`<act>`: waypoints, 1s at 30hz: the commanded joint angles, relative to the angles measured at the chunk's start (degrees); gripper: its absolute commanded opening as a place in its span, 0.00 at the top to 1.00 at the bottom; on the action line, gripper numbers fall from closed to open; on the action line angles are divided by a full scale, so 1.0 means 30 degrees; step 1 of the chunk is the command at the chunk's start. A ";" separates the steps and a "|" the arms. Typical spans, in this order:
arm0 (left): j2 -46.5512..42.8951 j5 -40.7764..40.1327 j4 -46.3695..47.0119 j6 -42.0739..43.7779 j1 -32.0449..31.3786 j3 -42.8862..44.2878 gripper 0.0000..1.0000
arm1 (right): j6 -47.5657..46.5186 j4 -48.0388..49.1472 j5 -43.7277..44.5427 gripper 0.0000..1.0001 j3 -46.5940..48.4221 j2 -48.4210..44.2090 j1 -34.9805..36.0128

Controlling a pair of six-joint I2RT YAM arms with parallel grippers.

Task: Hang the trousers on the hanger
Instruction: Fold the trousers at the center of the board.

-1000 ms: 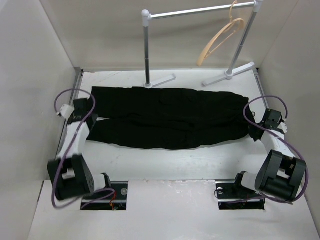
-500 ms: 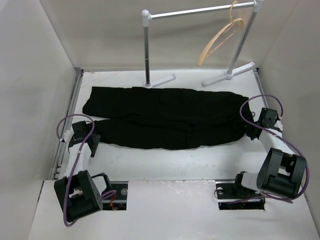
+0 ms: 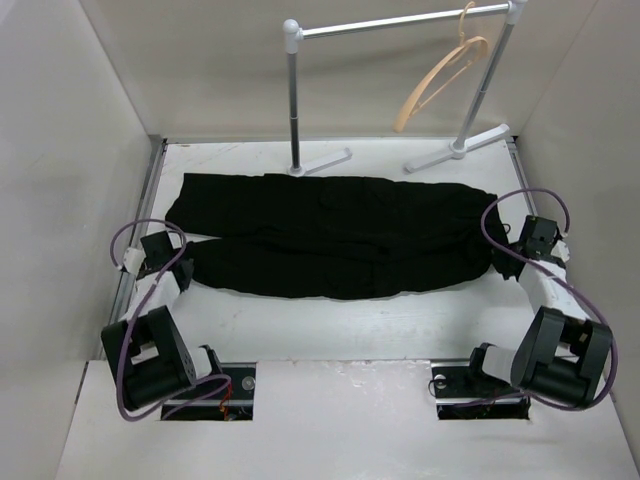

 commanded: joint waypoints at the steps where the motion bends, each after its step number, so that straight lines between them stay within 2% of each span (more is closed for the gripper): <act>1: -0.2644 -0.1509 -0.2607 -0.0854 -0.0055 0.2108 0.99 | -0.0253 -0.1095 0.0317 0.94 0.0552 -0.1968 0.0273; 6: -0.4497 -0.4179 -0.6541 -0.1150 -0.0260 0.6236 1.00 | -0.1160 -0.3760 0.1079 0.95 0.0729 -0.5832 0.1065; 10: -0.4732 -0.4329 -0.7890 -0.0917 0.0061 0.9402 1.00 | -0.1543 -0.5489 0.1812 0.96 0.0991 -0.8296 0.1533; 13: -0.4704 -0.4503 -0.8946 -0.0157 0.0355 1.0958 1.00 | -0.1806 -0.6544 0.2075 0.96 0.1809 -0.9149 0.1563; 17: -0.4559 -0.5206 -0.9418 0.1012 -0.0345 1.1663 1.00 | -0.1749 -0.7133 0.1871 0.96 0.2953 -0.9122 0.2234; 20: -0.2661 -0.5764 -0.9213 0.2247 -0.1194 1.3037 0.99 | -0.1690 -0.6522 0.1988 0.95 0.3481 -0.8014 0.2676; 24: 0.1379 -0.6407 -0.8133 0.2744 -0.2455 1.5789 0.99 | -0.1017 -0.5087 0.1052 0.96 0.4680 -0.5055 0.2150; 30: 0.7474 -0.6204 -0.7426 0.4092 -0.2955 2.0271 0.99 | -0.1132 -0.3649 0.1403 0.94 0.6526 -0.1132 0.2091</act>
